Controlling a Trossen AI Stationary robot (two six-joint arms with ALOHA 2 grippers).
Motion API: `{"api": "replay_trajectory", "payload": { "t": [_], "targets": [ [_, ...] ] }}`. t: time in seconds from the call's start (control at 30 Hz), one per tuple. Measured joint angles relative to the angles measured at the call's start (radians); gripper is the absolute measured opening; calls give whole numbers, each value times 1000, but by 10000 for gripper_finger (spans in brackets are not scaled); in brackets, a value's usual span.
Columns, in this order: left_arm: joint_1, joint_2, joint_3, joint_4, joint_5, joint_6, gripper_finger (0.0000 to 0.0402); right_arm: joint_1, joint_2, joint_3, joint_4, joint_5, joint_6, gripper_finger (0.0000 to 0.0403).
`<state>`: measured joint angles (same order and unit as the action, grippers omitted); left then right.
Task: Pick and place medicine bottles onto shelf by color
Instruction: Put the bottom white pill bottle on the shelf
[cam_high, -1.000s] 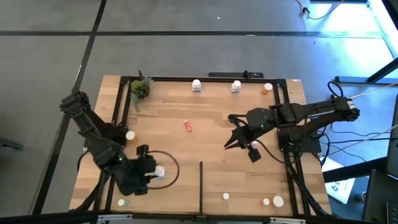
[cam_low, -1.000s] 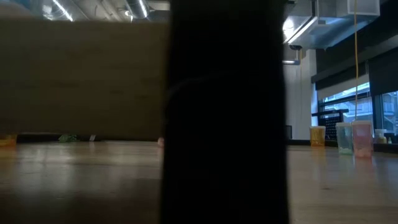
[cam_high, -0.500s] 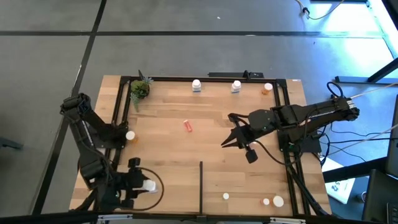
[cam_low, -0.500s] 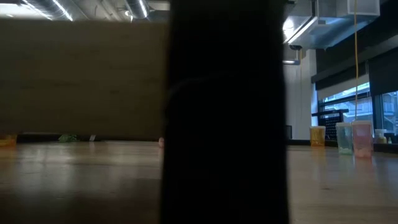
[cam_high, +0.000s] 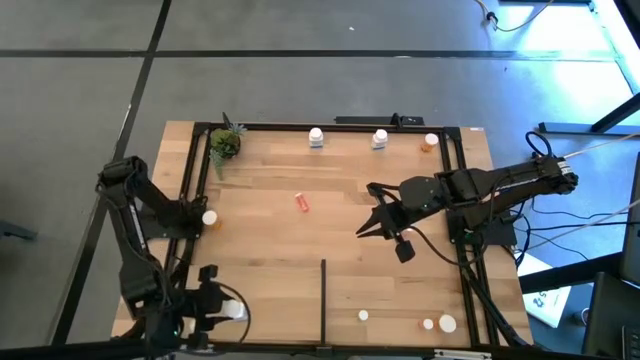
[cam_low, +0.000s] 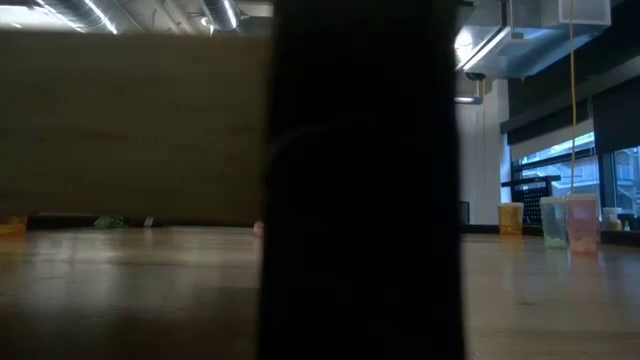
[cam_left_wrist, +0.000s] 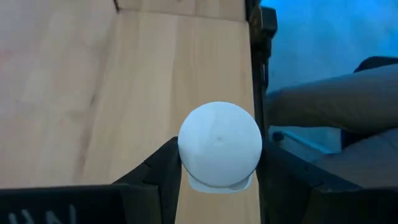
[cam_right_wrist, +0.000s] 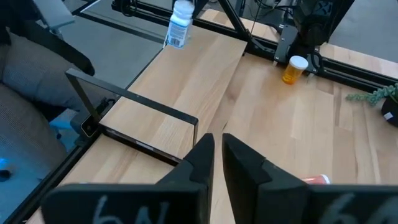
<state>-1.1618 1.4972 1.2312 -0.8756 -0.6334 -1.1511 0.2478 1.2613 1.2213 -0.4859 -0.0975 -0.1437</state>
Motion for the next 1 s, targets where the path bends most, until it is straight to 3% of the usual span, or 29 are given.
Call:
{"api": "replay_trajectory", "payload": {
  "t": [0.57,1.0],
  "targets": [
    [-63,102,-2,22,56,-124,166,0,0,0,3,0,-26,36],
    [-78,162,-2,5,74,-125,166,0,0,0,2,0,-26,36]
  ]
}}
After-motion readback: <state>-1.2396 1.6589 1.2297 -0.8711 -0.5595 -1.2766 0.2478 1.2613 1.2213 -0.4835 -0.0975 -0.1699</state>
